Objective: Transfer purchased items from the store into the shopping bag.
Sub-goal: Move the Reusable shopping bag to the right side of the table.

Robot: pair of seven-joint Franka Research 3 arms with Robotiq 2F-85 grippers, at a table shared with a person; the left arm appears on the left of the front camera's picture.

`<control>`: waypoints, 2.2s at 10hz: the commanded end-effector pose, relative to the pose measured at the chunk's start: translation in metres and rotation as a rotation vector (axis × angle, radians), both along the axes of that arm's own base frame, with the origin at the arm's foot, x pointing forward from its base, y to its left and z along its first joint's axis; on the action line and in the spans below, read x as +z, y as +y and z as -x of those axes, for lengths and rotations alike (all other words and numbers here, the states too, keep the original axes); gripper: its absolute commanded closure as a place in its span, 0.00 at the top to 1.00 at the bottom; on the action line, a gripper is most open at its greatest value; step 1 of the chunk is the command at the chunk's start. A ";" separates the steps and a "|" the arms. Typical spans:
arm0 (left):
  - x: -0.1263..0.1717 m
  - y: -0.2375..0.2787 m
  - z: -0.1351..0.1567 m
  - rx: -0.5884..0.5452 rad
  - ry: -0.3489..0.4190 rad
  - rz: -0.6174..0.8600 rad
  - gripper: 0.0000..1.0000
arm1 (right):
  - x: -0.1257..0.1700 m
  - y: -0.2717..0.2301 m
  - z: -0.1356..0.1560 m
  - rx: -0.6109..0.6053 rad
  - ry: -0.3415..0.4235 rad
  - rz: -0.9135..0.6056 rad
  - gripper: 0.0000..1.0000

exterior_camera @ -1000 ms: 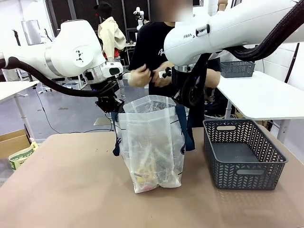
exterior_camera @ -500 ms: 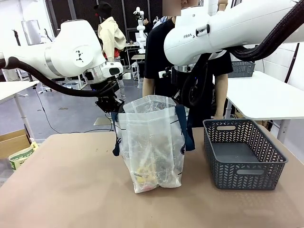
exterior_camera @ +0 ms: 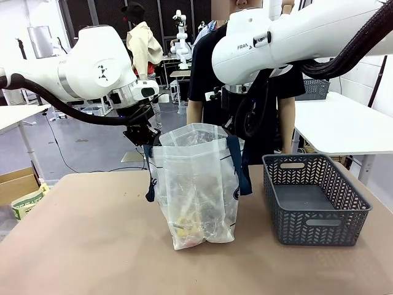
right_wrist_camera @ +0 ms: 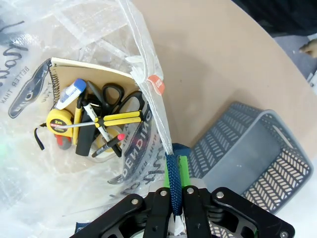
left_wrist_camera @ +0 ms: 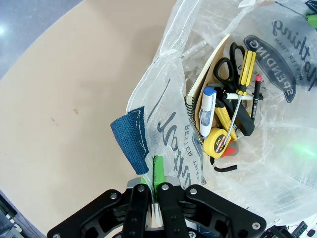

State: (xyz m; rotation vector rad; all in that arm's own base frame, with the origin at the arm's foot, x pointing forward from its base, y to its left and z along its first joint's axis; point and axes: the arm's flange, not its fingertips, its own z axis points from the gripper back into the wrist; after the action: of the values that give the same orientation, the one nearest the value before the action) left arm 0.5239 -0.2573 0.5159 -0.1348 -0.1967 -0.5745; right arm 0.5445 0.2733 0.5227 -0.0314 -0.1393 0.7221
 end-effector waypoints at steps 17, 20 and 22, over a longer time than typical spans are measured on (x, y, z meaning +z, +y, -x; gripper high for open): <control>-0.001 0.001 0.000 0.006 0.002 0.000 0.00 | -0.001 0.000 0.000 -0.004 0.001 0.002 0.00; 0.002 -0.016 0.005 0.000 -0.026 0.031 0.00 | 0.003 0.010 0.003 -0.049 -0.010 -0.093 0.00; 0.000 -0.031 0.009 -0.031 -0.028 0.081 0.00 | 0.007 0.020 0.004 -0.092 -0.024 -0.131 0.00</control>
State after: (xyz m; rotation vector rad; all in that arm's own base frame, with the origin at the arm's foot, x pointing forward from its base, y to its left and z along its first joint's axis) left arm 0.5155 -0.2801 0.5208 -0.1641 -0.2253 -0.5970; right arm 0.5418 0.2856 0.5289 0.0485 -0.1716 0.6667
